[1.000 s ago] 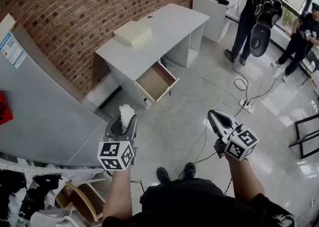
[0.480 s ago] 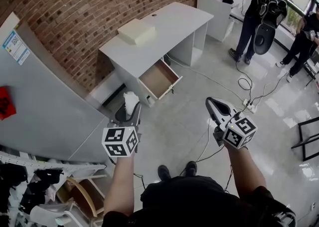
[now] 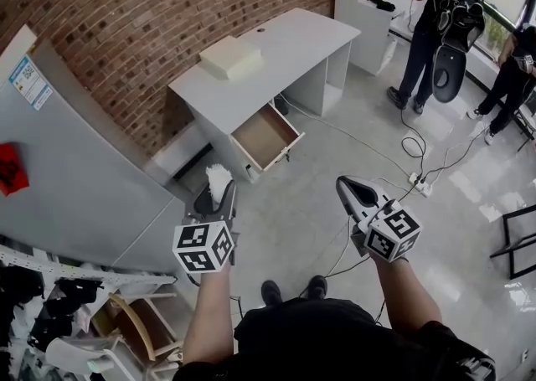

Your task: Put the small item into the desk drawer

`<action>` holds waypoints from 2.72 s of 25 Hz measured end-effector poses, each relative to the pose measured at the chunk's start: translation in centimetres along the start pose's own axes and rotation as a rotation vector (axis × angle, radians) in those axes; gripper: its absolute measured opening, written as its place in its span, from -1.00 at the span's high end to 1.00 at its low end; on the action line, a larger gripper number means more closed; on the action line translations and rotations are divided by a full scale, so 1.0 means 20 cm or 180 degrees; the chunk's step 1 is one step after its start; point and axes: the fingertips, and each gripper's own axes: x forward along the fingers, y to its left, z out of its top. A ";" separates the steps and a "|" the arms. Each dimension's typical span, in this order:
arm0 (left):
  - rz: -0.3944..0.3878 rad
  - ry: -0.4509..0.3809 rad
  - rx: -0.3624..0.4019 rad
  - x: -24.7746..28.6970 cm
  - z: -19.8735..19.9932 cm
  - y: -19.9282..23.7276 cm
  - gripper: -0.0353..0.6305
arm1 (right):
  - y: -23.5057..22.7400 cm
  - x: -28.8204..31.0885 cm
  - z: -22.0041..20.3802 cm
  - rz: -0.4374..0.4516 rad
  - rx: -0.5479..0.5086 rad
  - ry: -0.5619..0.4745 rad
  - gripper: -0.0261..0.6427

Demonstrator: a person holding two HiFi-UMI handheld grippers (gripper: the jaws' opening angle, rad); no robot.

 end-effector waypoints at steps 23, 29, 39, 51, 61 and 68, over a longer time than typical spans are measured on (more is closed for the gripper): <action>-0.0015 0.0196 -0.0019 0.18 -0.15 -0.28 0.34 | -0.32 -0.27 -0.15 0.0041 0.0314 0.0130 0.89; -0.0116 0.0215 -0.0017 0.38 -0.15 -0.22 0.34 | -0.41 -0.11 -0.17 0.0005 0.0362 0.0194 0.89; -0.0154 0.0219 -0.0102 0.79 -0.05 0.08 0.34 | -0.60 0.36 -0.10 0.0028 0.0350 0.0306 0.89; -0.0115 0.0210 -0.0308 1.04 -0.02 0.51 0.34 | -0.56 0.80 -0.12 0.0118 0.0315 0.0682 0.89; -0.0095 0.0269 -0.0325 1.08 -0.06 0.58 0.34 | -0.57 0.98 -0.12 0.0257 0.0365 0.0664 0.89; -0.0044 0.0379 -0.0194 1.21 -0.04 0.55 0.34 | -0.72 1.11 -0.13 0.0368 0.0517 0.0573 0.89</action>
